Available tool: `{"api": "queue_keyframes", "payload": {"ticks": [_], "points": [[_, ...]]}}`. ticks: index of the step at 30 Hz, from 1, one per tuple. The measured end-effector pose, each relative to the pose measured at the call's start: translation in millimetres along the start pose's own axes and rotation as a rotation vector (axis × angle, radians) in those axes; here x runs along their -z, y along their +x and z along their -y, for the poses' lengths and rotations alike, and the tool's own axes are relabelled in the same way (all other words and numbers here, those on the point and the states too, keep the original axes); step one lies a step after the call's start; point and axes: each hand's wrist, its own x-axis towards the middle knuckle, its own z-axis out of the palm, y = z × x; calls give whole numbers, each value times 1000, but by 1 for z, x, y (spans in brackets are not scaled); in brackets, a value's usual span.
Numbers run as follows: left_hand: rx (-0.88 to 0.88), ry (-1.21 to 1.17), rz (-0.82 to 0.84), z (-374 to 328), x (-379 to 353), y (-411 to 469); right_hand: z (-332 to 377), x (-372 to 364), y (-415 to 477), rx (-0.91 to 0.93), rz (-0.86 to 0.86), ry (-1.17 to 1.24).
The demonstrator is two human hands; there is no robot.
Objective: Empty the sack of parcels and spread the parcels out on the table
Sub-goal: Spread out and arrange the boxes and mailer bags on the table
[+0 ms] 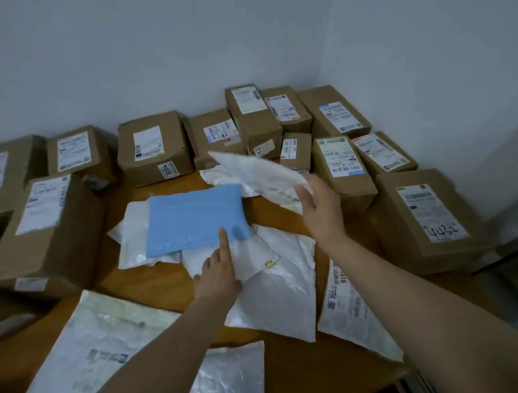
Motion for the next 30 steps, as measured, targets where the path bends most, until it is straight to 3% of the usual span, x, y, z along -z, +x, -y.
{"api": "queue_keyframes", "payload": {"ticks": [4, 9, 12, 14, 16, 18, 21, 23, 26, 30], "points": [[-110, 186, 67, 11, 10, -6, 23, 15, 26, -348, -84, 364], [-166, 322, 160, 28, 21, -13, 7, 16, 22, -683, -124, 467], [-110, 407, 180, 38, 22, -12, -4, 12, 22, -884, 40, 537], [-50, 427, 142, 41, 23, -10, -4, 10, 17, -960, 222, 443], [-41, 410, 83, 40, 21, -11, -6, 8, 3, -995, 377, 245], [-139, 354, 71, 32, 16, -14, -10, 6, -19, -942, 482, 87], [-244, 224, 143, 13, 10, -19, -20, -8, -53, -742, 604, -133], [-253, 184, 177, 3, 5, -22, -22, -19, -68, -649, 582, -201], [-264, 160, 236, -8, -1, -21, -20, -28, -77, -714, 466, -113], [-299, 189, 169, -18, 0, -12, -7, -16, -77, -936, 328, 205]]}}
